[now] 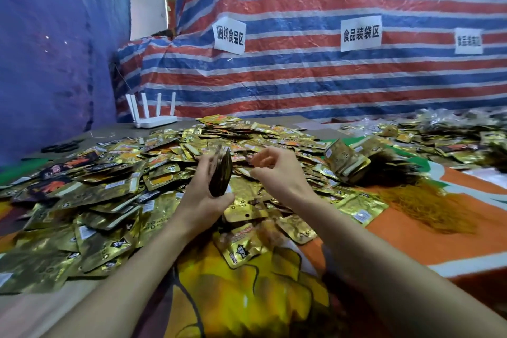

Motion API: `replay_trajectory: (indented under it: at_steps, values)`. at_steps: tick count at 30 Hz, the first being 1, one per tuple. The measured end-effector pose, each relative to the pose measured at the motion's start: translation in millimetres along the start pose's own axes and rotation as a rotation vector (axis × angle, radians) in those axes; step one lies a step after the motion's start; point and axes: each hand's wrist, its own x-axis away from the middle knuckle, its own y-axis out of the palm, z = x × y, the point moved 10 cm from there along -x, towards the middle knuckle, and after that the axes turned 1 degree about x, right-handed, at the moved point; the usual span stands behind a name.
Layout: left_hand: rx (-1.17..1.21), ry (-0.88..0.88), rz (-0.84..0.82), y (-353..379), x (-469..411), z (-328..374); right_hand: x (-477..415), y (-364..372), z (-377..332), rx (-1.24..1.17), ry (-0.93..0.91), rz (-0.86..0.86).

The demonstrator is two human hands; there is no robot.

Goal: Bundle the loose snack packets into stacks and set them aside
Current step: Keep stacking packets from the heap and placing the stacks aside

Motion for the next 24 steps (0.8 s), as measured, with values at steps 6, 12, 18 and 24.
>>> replay_trajectory:
  at_steps: [6,12,18,24]
  values:
    - [-0.059,0.075,-0.005,2.2,2.5,8.1,-1.4,-108.1,48.2,0.689,0.167,-0.081]
    - [-0.021,0.066,-0.004,1.7,2.7,11.7,14.3,-209.7,92.0,1.164,0.366,-0.160]
    - [0.016,-0.003,0.010,0.8,3.2,9.3,30.5,-223.9,108.0,1.209,0.407,-0.164]
    - [0.000,0.005,0.029,-3.4,3.4,10.5,24.3,-232.1,90.3,1.098,0.458,-0.030]
